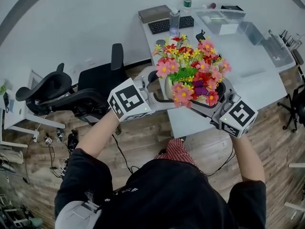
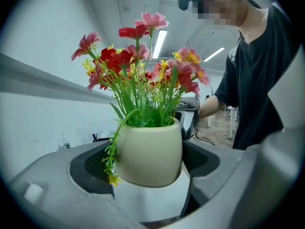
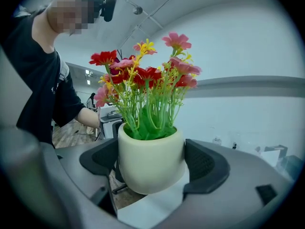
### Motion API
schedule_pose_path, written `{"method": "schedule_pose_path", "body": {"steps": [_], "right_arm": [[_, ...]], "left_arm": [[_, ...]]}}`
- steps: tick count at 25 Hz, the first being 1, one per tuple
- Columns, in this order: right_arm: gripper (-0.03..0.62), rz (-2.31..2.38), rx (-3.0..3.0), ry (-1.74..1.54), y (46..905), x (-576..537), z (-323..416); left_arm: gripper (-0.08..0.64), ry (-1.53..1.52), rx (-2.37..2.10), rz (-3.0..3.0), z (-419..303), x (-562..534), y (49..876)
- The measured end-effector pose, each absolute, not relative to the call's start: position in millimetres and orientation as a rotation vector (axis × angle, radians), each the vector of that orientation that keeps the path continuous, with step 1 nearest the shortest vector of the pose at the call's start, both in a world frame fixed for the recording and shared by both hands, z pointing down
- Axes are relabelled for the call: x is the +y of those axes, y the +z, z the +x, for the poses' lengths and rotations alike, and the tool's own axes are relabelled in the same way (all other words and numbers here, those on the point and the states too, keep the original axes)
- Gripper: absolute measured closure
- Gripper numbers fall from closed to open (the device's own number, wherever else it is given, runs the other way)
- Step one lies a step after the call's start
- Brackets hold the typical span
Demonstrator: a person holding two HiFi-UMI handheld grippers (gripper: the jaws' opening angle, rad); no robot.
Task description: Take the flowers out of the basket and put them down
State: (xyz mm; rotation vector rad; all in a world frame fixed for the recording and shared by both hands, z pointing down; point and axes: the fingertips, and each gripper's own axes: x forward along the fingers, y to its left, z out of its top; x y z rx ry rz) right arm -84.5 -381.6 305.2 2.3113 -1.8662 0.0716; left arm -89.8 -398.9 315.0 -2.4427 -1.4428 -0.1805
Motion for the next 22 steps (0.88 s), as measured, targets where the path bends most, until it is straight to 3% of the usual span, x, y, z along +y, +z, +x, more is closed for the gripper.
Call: {"method": "schedule_pose_path", "body": {"steps": [22], "right_arm": [[0.155,2.33,-1.877,0.16,344.1,-380.0,-59.2]], "left_arm": [[0.126,-0.279,-1.463,-2.443,-64.7,-397.0,354.0]]}}
